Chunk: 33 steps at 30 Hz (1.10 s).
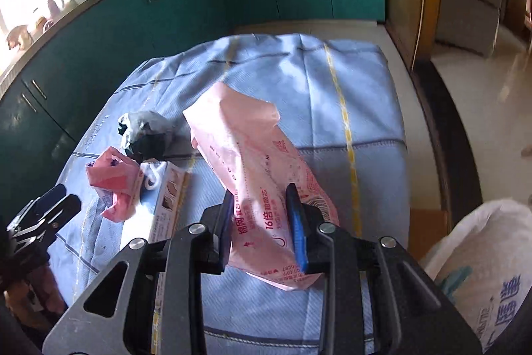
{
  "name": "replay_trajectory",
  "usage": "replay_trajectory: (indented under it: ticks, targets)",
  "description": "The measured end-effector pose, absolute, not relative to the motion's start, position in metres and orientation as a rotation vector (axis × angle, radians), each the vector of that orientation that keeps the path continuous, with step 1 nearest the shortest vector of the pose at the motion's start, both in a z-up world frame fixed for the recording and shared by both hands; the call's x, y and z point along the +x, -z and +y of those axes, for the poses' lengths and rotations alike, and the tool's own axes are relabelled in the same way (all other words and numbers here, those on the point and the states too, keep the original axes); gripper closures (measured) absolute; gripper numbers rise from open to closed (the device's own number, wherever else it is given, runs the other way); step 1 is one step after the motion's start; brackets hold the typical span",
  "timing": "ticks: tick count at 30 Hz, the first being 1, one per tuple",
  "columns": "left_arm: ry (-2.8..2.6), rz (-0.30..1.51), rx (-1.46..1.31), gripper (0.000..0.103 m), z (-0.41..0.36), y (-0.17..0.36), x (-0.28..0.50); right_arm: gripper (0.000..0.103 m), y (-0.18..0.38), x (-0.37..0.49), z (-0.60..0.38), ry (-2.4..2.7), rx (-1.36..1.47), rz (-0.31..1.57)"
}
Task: Collect trash
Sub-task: 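Grasp the pink wipes pack with the right tool while the left tool returns to the table, then grasp the pink plastic bag with the left tool while the right tool holds the wipes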
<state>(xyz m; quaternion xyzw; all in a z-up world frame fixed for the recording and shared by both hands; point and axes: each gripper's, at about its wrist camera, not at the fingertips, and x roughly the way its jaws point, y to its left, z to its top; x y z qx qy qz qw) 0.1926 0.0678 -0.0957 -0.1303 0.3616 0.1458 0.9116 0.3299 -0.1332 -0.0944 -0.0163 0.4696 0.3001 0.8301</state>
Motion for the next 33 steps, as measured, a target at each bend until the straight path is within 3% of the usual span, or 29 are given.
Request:
replay_trajectory:
  ticks: [4, 6, 10, 11, 12, 14, 33]
  targets:
    - [-0.279, 0.765, -0.288, 0.008, 0.062, 0.1, 0.22, 0.06, 0.099, 0.326, -0.133, -0.658, -0.022, 1.015]
    - [-0.265, 0.787, -0.301, 0.008, 0.06, 0.105, 0.233, 0.047, 0.1, 0.324, -0.13, -0.653, -0.038, 1.007]
    - [-0.244, 0.819, -0.3, 0.009, 0.055, 0.115, 0.241, 0.04, 0.102, 0.323, -0.122, -0.623, -0.067, 0.99]
    - [-0.241, 0.825, -0.292, 0.016, 0.054, 0.117, 0.241, 0.038, 0.102, 0.324, -0.121, -0.615, -0.075, 0.987]
    - [-0.236, 0.836, -0.279, 0.029, 0.052, 0.119, 0.241, 0.038, 0.103, 0.326, -0.12, -0.606, -0.083, 0.986]
    - [-0.239, 0.823, -0.267, 0.039, 0.05, 0.118, 0.237, 0.037, 0.105, 0.326, -0.118, -0.596, -0.098, 0.983]
    - [-0.197, 0.735, -0.204, 0.043, 0.038, 0.079, 0.164, 0.031, 0.111, 0.324, -0.111, -0.545, -0.175, 0.945]
